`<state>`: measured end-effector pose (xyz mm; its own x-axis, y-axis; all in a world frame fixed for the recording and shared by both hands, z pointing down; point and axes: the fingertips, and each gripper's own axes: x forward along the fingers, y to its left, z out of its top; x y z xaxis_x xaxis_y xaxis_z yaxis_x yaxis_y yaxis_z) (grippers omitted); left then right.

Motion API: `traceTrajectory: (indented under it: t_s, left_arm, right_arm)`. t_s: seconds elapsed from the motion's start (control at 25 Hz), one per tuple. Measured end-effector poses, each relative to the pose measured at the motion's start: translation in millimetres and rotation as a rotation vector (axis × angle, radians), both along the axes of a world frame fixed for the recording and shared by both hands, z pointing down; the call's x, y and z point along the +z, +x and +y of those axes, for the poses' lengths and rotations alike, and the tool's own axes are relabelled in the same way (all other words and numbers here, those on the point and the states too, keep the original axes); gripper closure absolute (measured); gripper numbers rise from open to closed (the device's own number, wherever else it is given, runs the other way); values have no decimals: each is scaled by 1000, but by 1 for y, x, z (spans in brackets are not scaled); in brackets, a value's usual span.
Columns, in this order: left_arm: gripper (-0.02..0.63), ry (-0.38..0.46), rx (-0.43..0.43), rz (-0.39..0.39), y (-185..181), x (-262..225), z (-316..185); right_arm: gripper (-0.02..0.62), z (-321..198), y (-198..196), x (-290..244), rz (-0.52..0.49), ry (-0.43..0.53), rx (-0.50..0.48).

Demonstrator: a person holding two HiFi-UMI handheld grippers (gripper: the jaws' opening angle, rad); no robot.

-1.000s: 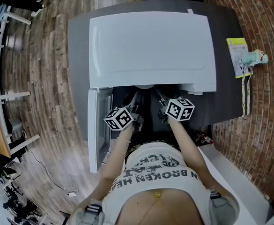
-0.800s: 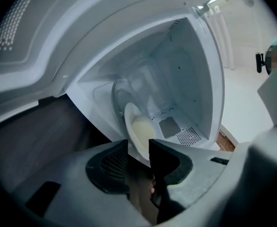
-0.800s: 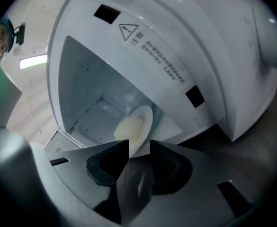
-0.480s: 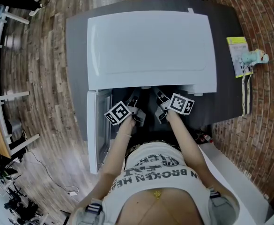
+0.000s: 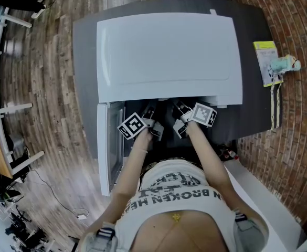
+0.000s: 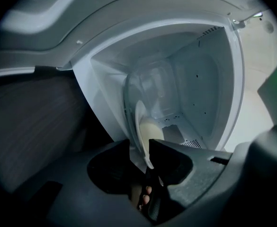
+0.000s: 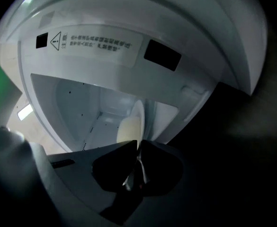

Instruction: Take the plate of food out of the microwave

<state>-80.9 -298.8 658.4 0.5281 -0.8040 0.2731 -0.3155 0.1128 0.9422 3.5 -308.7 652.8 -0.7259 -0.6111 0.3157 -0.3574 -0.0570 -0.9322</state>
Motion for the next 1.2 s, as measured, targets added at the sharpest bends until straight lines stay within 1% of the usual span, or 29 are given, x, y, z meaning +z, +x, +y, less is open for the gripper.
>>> traceTrajectory:
  t_s: [0.2, 0.4, 0.48, 0.56, 0.68, 0.84, 0.96, 1.04, 1.2]
  left_arm:
    - [485, 11, 6, 15, 0, -2, 0]
    - [502, 30, 15, 30, 4, -4, -2]
    - [502, 40, 11, 39, 5, -6, -4]
    - [506, 42, 14, 38, 5, -5, -5]
    - [546, 32, 19, 36, 4, -3, -3]
    - [562, 22, 6, 65, 3, -1, -1]
    - [589, -12, -25, 134, 1, 2, 1]
    - [594, -17, -26, 143, 0, 2, 2]
    - [594, -28, -38, 154, -3, 2, 2]
  right_arm:
    - [574, 0, 0, -2, -30, -15, 7]
    - [577, 4, 3, 1, -22, -47, 12]
    - [577, 6, 1, -1, -41, -49, 10]
    - [577, 8, 2, -1, -38, -56, 9]
    - [577, 8, 2, -2, -39, -57, 18]
    - [577, 9, 1, 2, -35, -65, 8]
    - [568, 12, -2, 5, 11, -40, -27]
    - [563, 13, -3, 5, 37, -16, -49]
    - [558, 10, -6, 3, 54, 20, -72]
